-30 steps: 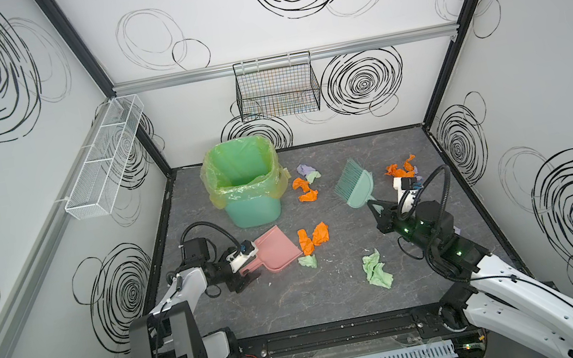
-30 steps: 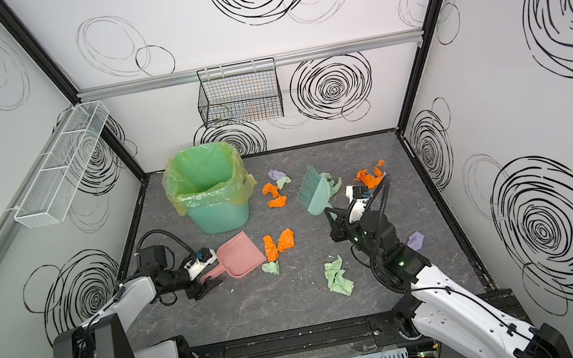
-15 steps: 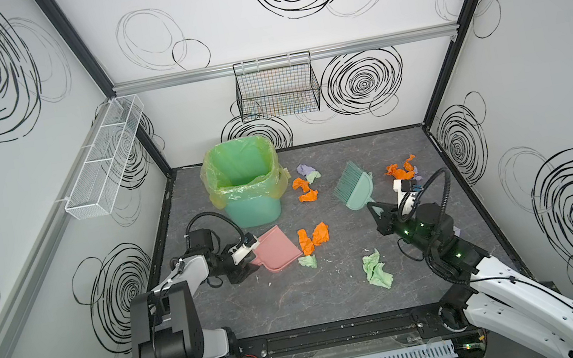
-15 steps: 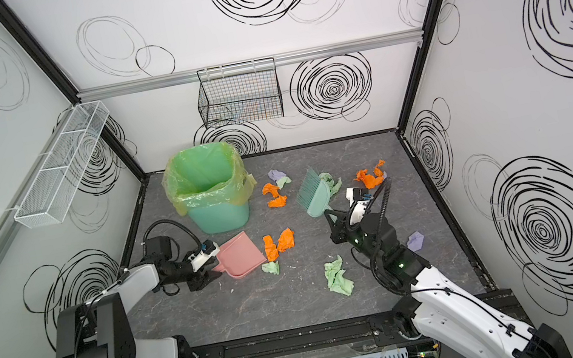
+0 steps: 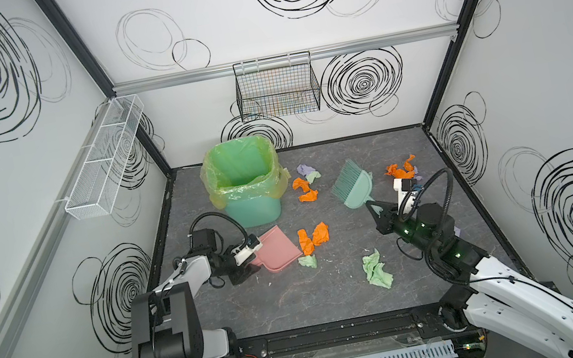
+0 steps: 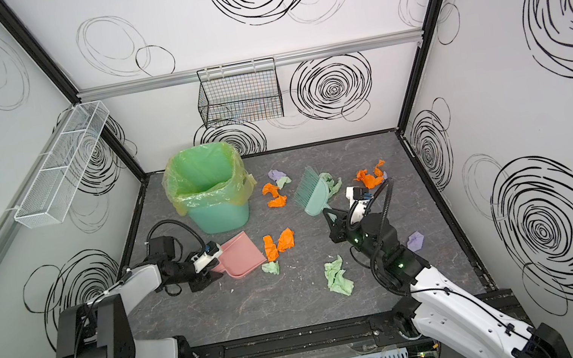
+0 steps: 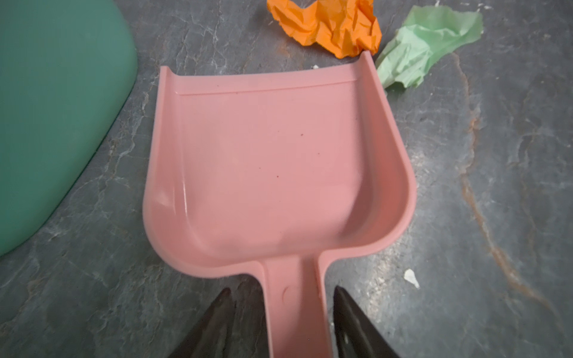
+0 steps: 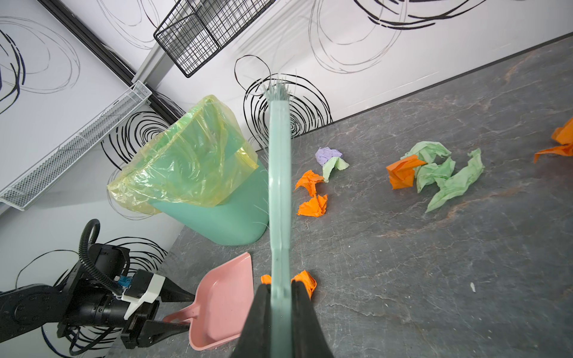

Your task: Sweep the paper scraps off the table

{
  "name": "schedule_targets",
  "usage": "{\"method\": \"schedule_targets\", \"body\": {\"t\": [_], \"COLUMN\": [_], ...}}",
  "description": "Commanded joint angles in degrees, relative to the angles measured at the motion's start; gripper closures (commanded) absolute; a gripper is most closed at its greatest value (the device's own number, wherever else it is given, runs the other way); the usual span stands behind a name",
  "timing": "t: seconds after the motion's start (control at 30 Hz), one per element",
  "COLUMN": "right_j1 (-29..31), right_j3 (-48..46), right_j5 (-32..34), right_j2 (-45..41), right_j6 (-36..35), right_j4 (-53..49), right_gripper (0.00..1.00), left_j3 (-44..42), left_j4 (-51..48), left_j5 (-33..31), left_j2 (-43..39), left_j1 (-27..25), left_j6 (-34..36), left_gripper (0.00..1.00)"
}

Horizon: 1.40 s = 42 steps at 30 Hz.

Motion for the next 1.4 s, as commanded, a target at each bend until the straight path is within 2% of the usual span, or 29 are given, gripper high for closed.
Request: {"method": "schedule_targets", "body": {"t": [0.0, 0.3, 0.4, 0.5, 0.67, 0.73, 0.9, 1.0, 1.03, 1.07, 1.13, 1.23, 1.37], "right_j1": [-0.3, -0.6, -1.1, -1.7, -3.1, -4.6, -5.8, -5.3, -5.0, -4.3, -2.7, 0.5, 2.7], "right_j3": [-0.6, 1.8, 5.7, 10.8, 22.5, 30.8, 58.2, 73.9, 79.0, 83.4, 88.2, 88.4, 88.7], "right_j5": [-0.5, 0.3, 0.4, 0.1, -0.6, -1.4, 2.3, 10.0, 13.7, 16.8, 23.3, 35.3, 39.9], "right_j2": [0.1, 3.4, 8.4, 15.4, 27.5, 34.9, 56.5, 68.2, 71.8, 75.0, 79.7, 83.8, 88.5], "right_j6": [0.8, 0.7, 0.9, 1.2, 0.7, -4.0, -25.8, -35.4, -37.7, -40.5, -46.8, -55.2, -62.8], "right_j4": [3.0, 3.2, 2.5, 1.3, -2.4, -8.9, -27.8, -37.8, -40.6, -42.7, -44.1, -40.2, -35.3], "right_gripper": [1.0, 1.0, 1.0, 1.0, 1.0, 1.0, 1.0, 1.0, 1.0, 1.0, 1.0, 1.0, 1.0], "left_j3": [0.7, -0.6, -1.8, -2.8, -2.5, -1.9, 0.5, 2.1, 2.4, 2.7, 2.7, 2.3, 2.4], "left_j4": [-1.5, -1.1, 0.2, 0.8, 0.1, -0.9, -5.7, -10.1, -11.6, -13.1, -15.3, -17.2, -20.0], "left_j5": [0.6, 2.4, 2.7, 3.4, 5.3, 6.0, 9.7, 11.3, 11.6, 11.8, 11.8, 11.5, 11.4], "left_j2": [0.6, -1.3, -3.0, -4.2, -4.3, -3.9, -2.7, -1.3, -1.0, -0.7, -0.5, -0.5, 0.0], "left_j1": [-0.3, 1.2, 1.6, 2.1, 3.9, 4.5, 7.5, 9.7, 10.7, 11.9, 13.9, 16.9, 19.8], "left_j6": [1.1, 2.0, 1.7, 1.6, 2.2, 3.0, 5.4, 8.1, 9.2, 10.6, 12.9, 15.7, 19.3], "left_gripper": [0.48, 0.68, 0.75, 0.86, 0.89, 0.9, 0.95, 0.96, 1.0, 1.0, 1.0, 1.0, 1.0]}}
